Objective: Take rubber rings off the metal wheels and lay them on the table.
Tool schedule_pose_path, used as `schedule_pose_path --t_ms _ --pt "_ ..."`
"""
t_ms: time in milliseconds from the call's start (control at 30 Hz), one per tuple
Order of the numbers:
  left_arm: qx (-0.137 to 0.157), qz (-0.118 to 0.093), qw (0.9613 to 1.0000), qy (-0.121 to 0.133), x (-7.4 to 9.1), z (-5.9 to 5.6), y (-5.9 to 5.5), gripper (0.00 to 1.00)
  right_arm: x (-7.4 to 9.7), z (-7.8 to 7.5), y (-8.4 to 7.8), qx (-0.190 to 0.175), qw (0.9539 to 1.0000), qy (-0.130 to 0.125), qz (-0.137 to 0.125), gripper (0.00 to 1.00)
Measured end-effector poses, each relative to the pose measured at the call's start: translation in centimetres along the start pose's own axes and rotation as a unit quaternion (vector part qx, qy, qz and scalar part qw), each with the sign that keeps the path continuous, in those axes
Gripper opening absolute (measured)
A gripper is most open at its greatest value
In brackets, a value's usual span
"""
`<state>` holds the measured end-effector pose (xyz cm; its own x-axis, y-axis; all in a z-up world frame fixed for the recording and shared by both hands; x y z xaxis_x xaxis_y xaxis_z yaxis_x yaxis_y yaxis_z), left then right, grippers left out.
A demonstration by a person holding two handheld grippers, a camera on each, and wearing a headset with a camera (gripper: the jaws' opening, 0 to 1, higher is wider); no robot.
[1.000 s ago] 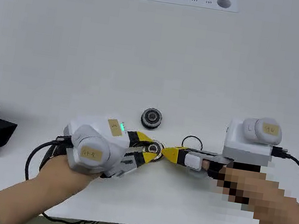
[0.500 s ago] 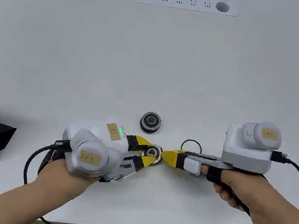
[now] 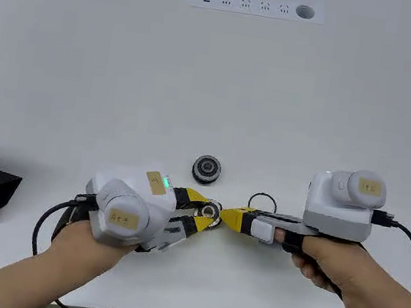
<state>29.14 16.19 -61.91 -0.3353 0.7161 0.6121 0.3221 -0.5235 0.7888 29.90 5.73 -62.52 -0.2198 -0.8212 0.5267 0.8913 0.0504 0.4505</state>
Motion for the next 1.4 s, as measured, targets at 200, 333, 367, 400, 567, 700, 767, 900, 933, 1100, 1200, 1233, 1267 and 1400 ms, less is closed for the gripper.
schedule_pose_path --t_ms 200,333,367,400,567,700,767,900,933,1100,1200,1233,1267,1400 --pt "0.000 -0.001 1.0000 0.000 0.0 0.0 0.0 0.13 0.0 0.0 0.0 0.000 1.0000 0.001 -0.002 0.02" --pt "0.000 -0.001 1.0000 0.000 0.0 0.0 0.0 0.13 0.0 0.1 0.0 0.001 1.0000 0.001 -0.002 0.02" --pt "-0.001 -0.001 1.0000 0.000 0.0 0.0 0.0 0.13 0.0 0.1 0.0 0.001 1.0000 0.002 -0.002 0.02" --pt "-0.001 -0.001 1.0000 0.000 0.0 0.0 0.0 0.13 0.0 0.1 0.0 0.002 1.0000 0.002 -0.002 0.02" --pt "-0.001 -0.001 1.0000 0.000 0.0 0.0 0.0 0.13 0.0 0.3 0.0 0.001 1.0000 0.004 -0.003 0.02" --pt "-0.001 -0.001 1.0000 0.000 0.0 0.0 -0.1 0.13 -0.1 0.4 0.0 0.002 1.0000 0.005 -0.004 0.02" --pt "-0.001 -0.001 1.0000 0.000 0.0 0.0 0.0 0.13 -0.1 0.4 0.0 0.002 1.0000 0.006 -0.005 0.02" --pt "-0.001 -0.001 1.0000 0.000 0.0 0.0 0.0 0.13 -0.1 0.6 0.1 0.002 0.9999 0.009 -0.006 0.01" --pt "-0.001 -0.001 1.0000 0.000 0.0 0.0 0.0 0.13 -0.1 0.7 0.1 0.001 0.9999 0.010 -0.007 0.02" --pt "-0.001 -0.001 1.0000 0.000 0.0 0.0 0.0 0.13 -0.1 1.0 0.1 -0.001 0.9998 0.014 -0.011 0.02" --pt "-0.001 -0.001 1.0000 0.001 0.0 0.0 0.0 0.13 -0.1 1.5 0.3 -0.003 0.9995 0.027 -0.017 0.02" --pt "-0.001 -0.001 1.0000 0.001 0.0 0.0 0.0 0.13 -0.1 1.4 0.2 -0.001 0.9996 0.024 -0.013 0.02" --pt "-0.001 -0.001 1.0000 0.001 0.0 0.0 0.0 0.13 -0.2 1.5 0.2 0.001 0.9996 0.027 -0.013 0.02" --pt "-0.001 -0.001 1.0000 0.001 0.0 0.0 0.0 0.13 0.0 1.6 0.3 -0.005 0.9993 0.030 -0.021 0.02"
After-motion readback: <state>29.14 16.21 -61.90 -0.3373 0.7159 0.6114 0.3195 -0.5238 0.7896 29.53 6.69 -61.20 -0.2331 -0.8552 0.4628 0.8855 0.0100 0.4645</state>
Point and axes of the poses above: the centre of the closed fingertips' face, and the gripper's own axes: x roughly backward along the fingers, z roughly to its left, y roughly out of its top, the point moved 6 cm from there along x, roughly backward along the fingers, and after that the axes turned 2 degrees about z, right-handed, at the moved point
